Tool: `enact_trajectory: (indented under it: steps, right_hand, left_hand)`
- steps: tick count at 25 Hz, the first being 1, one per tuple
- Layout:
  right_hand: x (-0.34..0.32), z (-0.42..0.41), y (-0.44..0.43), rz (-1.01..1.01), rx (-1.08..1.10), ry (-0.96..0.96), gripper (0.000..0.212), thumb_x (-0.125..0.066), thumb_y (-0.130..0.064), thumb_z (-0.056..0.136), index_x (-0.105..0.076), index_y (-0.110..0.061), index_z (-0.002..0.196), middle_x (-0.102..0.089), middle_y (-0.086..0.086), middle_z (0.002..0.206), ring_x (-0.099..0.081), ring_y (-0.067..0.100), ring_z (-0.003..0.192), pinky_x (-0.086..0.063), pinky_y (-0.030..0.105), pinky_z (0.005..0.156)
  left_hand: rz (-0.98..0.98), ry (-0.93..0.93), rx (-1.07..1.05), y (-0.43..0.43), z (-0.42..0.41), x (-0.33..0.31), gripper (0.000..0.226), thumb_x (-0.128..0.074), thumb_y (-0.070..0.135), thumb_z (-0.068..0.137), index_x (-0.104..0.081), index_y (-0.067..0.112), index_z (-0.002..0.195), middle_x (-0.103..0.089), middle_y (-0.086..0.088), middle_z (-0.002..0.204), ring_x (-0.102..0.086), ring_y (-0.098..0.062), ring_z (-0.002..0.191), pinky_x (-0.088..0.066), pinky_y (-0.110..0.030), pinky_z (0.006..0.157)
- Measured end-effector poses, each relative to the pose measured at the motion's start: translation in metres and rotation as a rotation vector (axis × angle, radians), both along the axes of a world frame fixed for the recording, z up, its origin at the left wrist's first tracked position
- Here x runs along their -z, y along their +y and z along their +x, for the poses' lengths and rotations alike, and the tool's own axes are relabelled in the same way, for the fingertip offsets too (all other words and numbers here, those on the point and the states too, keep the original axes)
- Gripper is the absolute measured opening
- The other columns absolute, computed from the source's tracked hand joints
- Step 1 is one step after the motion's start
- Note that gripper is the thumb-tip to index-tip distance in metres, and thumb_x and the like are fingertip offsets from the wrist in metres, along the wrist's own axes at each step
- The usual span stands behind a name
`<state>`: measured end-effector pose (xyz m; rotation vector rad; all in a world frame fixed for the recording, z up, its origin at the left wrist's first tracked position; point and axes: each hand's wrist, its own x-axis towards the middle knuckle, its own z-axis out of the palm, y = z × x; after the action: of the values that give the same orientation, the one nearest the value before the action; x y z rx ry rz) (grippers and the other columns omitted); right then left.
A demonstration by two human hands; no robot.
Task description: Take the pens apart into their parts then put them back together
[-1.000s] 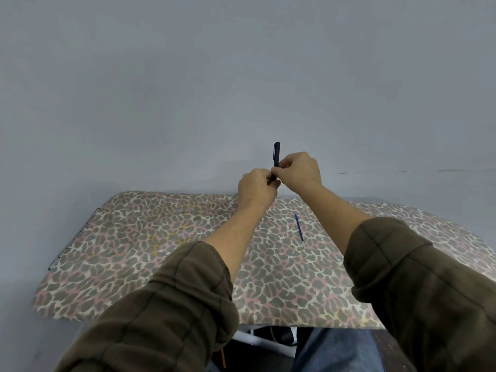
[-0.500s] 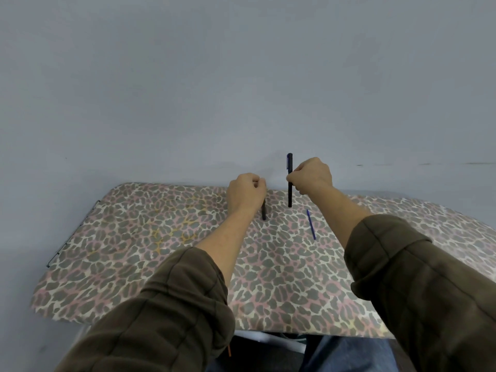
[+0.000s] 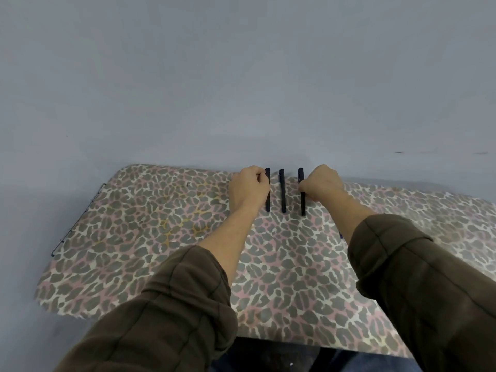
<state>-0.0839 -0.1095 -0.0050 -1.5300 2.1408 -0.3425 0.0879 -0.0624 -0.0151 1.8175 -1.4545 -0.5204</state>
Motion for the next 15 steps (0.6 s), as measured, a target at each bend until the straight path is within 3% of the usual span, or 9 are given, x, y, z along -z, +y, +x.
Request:
enact_trajectory:
  steps: [4, 10, 15]
  right_hand:
    - [0.01, 0.002, -0.005, 0.017, -0.009, 0.04, 0.033, -0.062, -0.018, 0.097, -0.048, -0.012, 0.067, -0.056, 0.006, 0.064, -0.055, 0.023, 0.057, -0.038, 0.027, 0.045]
    - [0.012, 0.002, -0.003, 0.027, -0.021, 0.042, 0.033, -0.064, -0.018, 0.095, -0.046, -0.012, 0.067, -0.057, 0.006, 0.063, -0.056, 0.022, 0.056, -0.039, 0.026, 0.046]
    - [0.003, 0.001, 0.003, 0.033, -0.024, 0.002, 0.031, -0.063, -0.018, 0.095, -0.047, -0.012, 0.069, -0.056, 0.006, 0.065, -0.059, 0.024, 0.059, -0.044, 0.026, 0.049]
  left_hand:
    - [-0.005, -0.013, -0.01, -0.007, 0.001, 0.011, 0.023, -0.056, 0.018, 0.098, -0.079, 0.02, 0.101, -0.076, 0.008, 0.084, -0.062, -0.002, 0.064, -0.047, -0.015, 0.059]
    - [0.001, -0.035, -0.022, -0.006, -0.003, 0.02, 0.02, -0.059, 0.021, 0.098, -0.078, 0.022, 0.102, -0.076, 0.009, 0.083, -0.055, 0.005, 0.058, -0.031, -0.006, 0.053]
    - [-0.026, -0.026, 0.007, 0.001, 0.0, 0.007, 0.024, -0.055, 0.021, 0.1, -0.078, 0.021, 0.106, -0.077, 0.008, 0.089, -0.064, -0.003, 0.07, -0.048, -0.015, 0.062]
